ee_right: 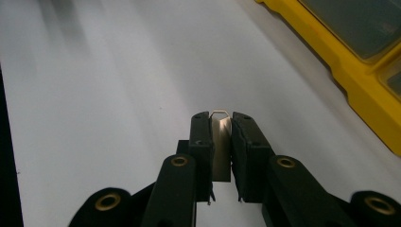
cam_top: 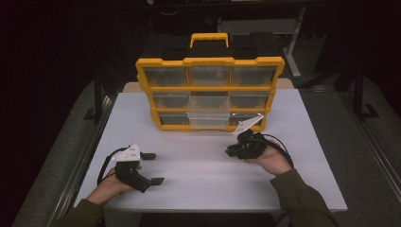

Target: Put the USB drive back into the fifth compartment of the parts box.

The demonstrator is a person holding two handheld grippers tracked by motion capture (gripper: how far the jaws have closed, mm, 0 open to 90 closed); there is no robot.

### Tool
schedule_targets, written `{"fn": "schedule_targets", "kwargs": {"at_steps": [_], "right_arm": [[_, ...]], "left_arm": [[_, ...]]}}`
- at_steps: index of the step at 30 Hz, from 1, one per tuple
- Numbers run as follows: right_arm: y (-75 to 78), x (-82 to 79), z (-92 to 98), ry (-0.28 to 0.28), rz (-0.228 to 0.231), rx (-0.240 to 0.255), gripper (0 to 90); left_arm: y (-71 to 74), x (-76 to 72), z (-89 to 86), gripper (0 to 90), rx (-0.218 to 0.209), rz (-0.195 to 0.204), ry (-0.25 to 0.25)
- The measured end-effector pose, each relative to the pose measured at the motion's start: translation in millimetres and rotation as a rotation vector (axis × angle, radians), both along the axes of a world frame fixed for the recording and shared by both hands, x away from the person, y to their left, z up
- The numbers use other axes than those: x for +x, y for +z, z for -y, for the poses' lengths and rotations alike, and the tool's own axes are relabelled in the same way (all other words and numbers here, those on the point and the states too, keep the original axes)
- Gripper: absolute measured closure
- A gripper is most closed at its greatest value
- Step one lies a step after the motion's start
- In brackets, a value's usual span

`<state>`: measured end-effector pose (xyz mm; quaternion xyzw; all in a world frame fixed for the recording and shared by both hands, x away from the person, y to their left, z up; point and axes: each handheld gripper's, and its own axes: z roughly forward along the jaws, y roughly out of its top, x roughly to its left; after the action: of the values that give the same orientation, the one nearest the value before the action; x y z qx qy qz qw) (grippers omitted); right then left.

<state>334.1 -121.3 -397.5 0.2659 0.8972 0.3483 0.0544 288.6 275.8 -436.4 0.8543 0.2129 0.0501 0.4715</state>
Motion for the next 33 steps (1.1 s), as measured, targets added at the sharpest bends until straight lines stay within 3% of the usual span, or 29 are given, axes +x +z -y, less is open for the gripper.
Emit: {"fn": "schedule_targets", "kwargs": {"at_steps": [16,33], "right_arm": [[24.0,7.4,16.0,-0.017,0.029,0.044,77.7],[53.6,12.8,20.3,-0.013,0.07,0.029,77.7]], "left_arm": [[-0.5,0.1,1.2,1.0,0.004,-0.003,-0.004],[-0.8,-0.1,1.4,1.1,0.011,-0.007,-0.01]]}}
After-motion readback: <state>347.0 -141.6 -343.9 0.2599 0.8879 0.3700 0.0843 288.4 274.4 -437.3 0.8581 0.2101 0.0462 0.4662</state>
